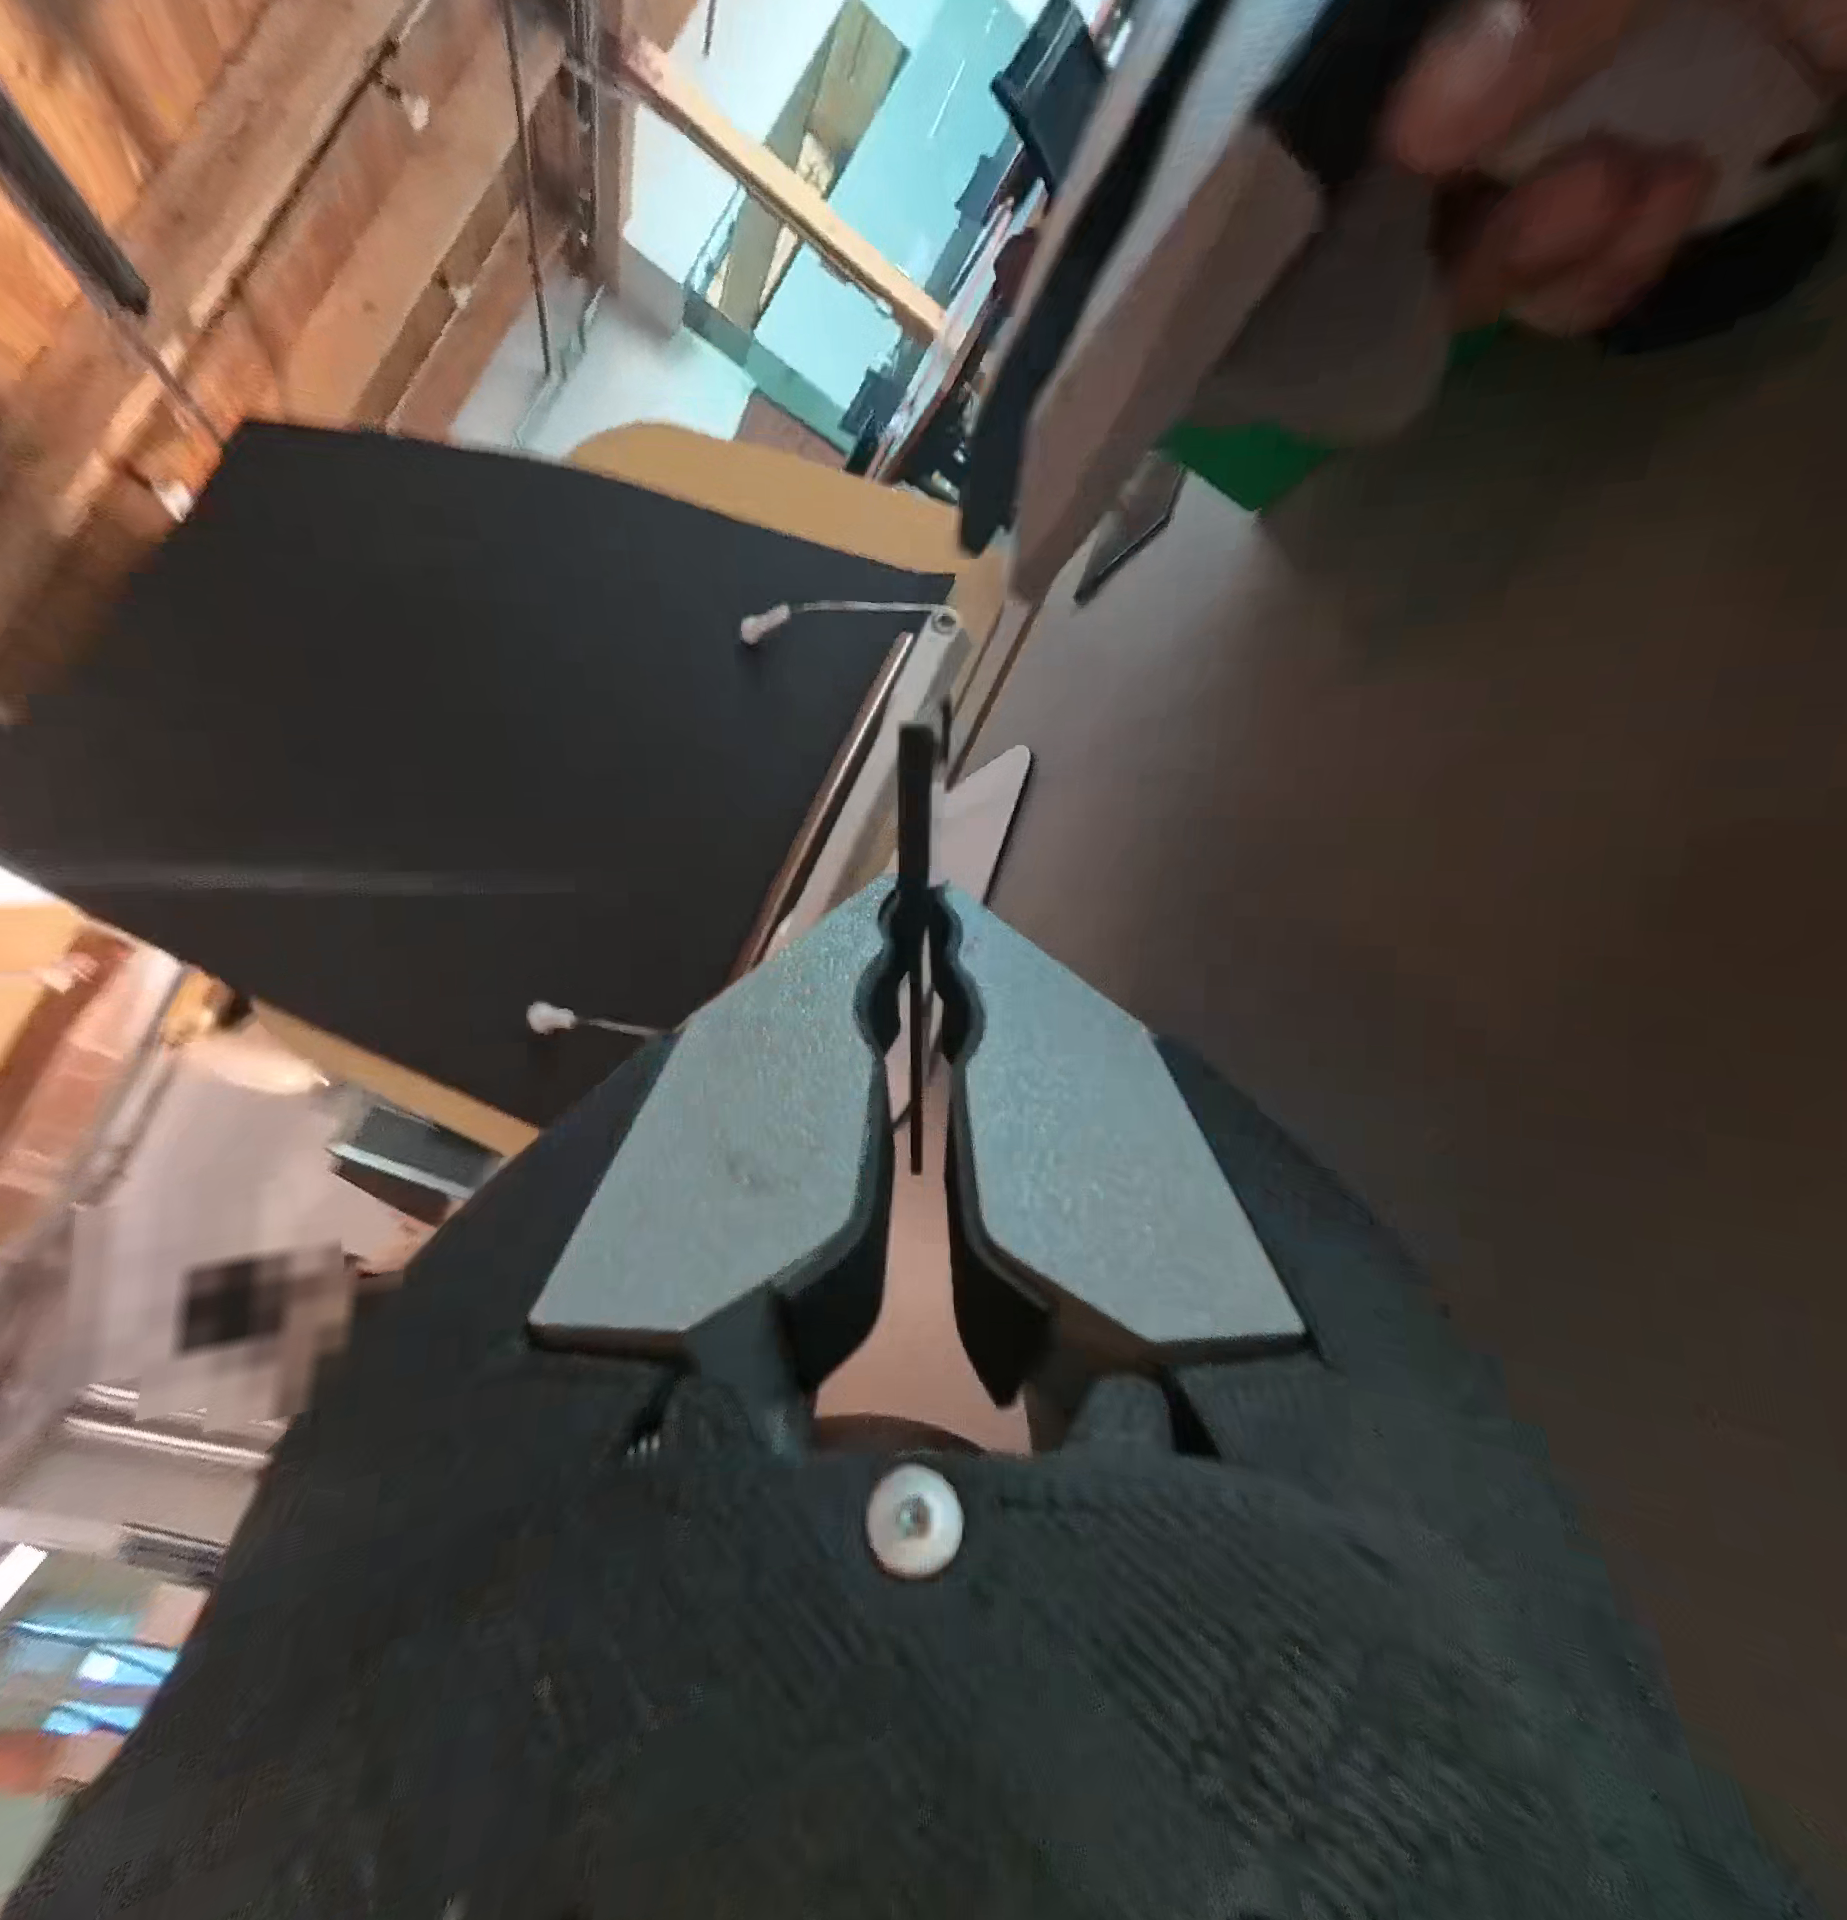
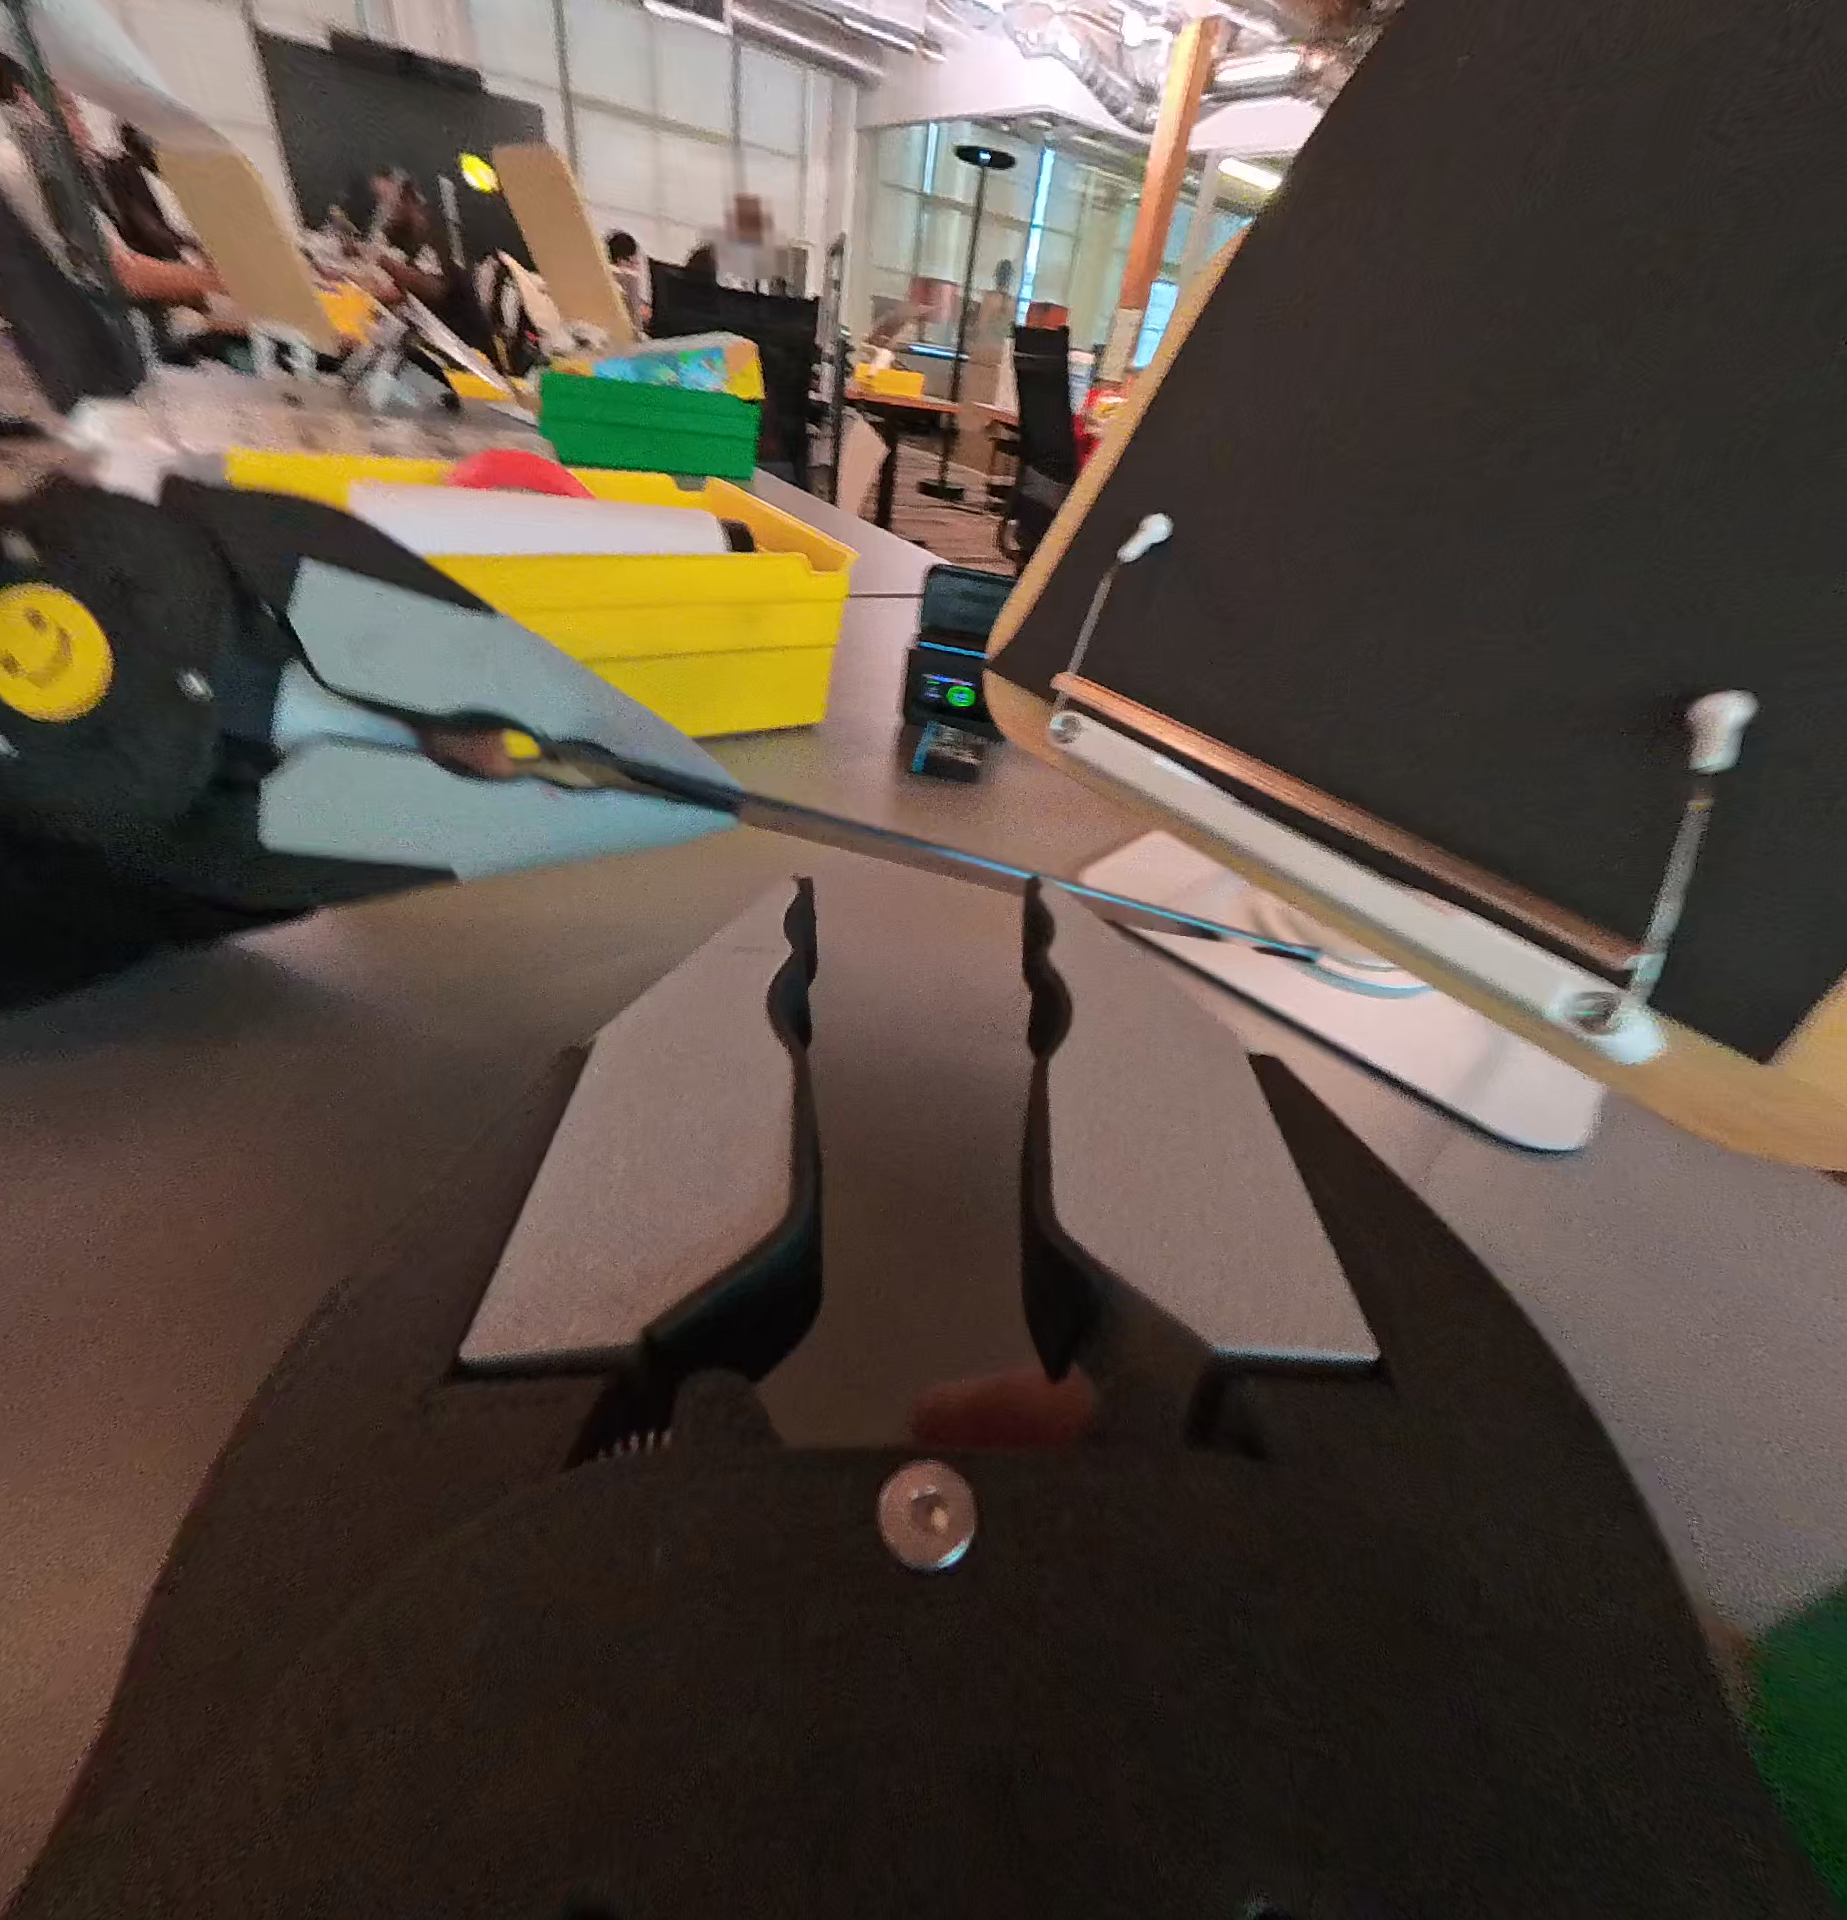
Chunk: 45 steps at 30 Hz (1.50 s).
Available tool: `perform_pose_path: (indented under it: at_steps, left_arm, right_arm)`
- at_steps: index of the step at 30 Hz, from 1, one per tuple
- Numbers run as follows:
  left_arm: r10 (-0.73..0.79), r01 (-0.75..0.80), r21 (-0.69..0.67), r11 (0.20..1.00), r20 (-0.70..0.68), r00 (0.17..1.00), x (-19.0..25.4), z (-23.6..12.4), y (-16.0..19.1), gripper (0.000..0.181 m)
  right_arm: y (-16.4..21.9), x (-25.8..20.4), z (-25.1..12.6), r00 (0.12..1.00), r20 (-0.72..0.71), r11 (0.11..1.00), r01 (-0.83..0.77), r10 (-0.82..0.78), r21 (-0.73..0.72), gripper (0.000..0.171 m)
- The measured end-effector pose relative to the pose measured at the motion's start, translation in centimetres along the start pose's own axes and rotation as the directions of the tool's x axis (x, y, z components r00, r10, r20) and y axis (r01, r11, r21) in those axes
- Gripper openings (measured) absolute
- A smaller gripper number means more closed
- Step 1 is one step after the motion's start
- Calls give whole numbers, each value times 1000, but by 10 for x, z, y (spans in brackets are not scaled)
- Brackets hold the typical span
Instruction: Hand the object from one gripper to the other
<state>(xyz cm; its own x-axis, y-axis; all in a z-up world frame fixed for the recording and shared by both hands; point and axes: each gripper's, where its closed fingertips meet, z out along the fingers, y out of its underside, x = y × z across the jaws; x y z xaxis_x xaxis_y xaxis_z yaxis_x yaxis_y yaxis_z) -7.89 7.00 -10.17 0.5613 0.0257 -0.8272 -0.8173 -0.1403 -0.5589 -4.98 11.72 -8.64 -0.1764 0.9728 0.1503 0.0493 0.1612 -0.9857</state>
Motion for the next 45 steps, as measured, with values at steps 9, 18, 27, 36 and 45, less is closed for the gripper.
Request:
perform_pose_path:
  at_steps: [9,18,27,36,45]
  left_arm:
    - [432,-455,59,888,228,873,9,-9,-43,0]
    - [437,-474,85,877,270,858,8,-11,-48,0]
    - [512,-564,202,801,259,819,36,-23,-74,0]
    - [141,-114,294,949,-71,987,53,-14,-64,31]
    - [-340,466,234,853,-429,837,34,-19,-47,64]
  right_arm:
    - [-45,-15,-11,722,417,755,-645,552,118,64]
    - [-35,2,-18,560,454,622,-783,693,16,42]
    - [-20,-7,-9,630,380,696,-716,677,-53,44]
    - [-23,-7,-14,699,393,767,-642,597,-24,5]
    - [-32,0,-18,972,135,974,-208,195,94,11]
